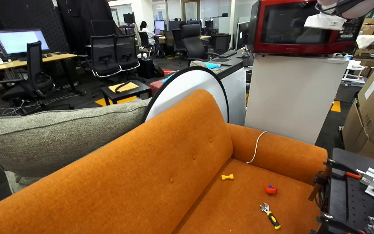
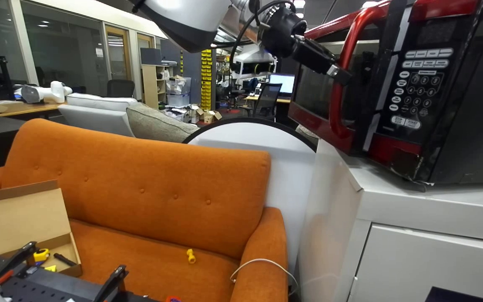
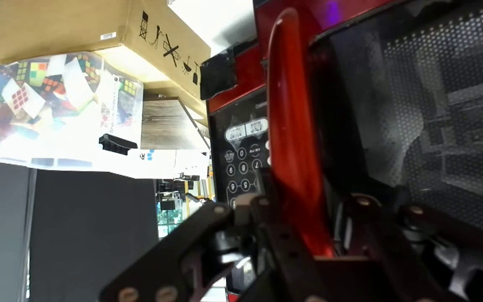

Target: Close the microwave

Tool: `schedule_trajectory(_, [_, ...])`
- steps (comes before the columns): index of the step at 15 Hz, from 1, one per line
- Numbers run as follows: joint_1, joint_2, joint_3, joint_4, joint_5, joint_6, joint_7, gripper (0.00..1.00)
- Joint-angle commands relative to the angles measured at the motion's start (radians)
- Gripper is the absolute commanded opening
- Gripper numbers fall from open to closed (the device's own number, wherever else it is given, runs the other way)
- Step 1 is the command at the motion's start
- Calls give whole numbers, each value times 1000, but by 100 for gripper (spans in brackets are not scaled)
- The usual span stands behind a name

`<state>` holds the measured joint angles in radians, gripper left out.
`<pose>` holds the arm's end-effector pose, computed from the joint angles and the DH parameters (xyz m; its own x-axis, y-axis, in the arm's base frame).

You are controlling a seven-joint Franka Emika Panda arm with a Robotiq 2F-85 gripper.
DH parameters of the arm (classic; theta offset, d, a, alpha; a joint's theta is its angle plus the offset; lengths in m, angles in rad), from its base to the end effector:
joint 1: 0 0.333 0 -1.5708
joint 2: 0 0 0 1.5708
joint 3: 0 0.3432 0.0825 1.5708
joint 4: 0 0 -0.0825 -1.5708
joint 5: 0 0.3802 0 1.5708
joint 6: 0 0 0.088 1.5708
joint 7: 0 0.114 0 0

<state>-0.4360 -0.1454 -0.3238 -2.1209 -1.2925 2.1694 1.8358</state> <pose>0.3541 -0.4064 0.5393 -0.1933 -0.4338 0.8801 -0.9558 0.2859 -0.0690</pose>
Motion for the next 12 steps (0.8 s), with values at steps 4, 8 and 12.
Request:
schedule_trajectory(4, [13, 87, -41, 150, -7, -44, 10, 8])
schedule_trajectory(8, [7, 129, -56, 204, 33, -62, -1, 8])
schedule_trajectory(12, [-2, 174, -82, 252, 81, -57, -20, 8])
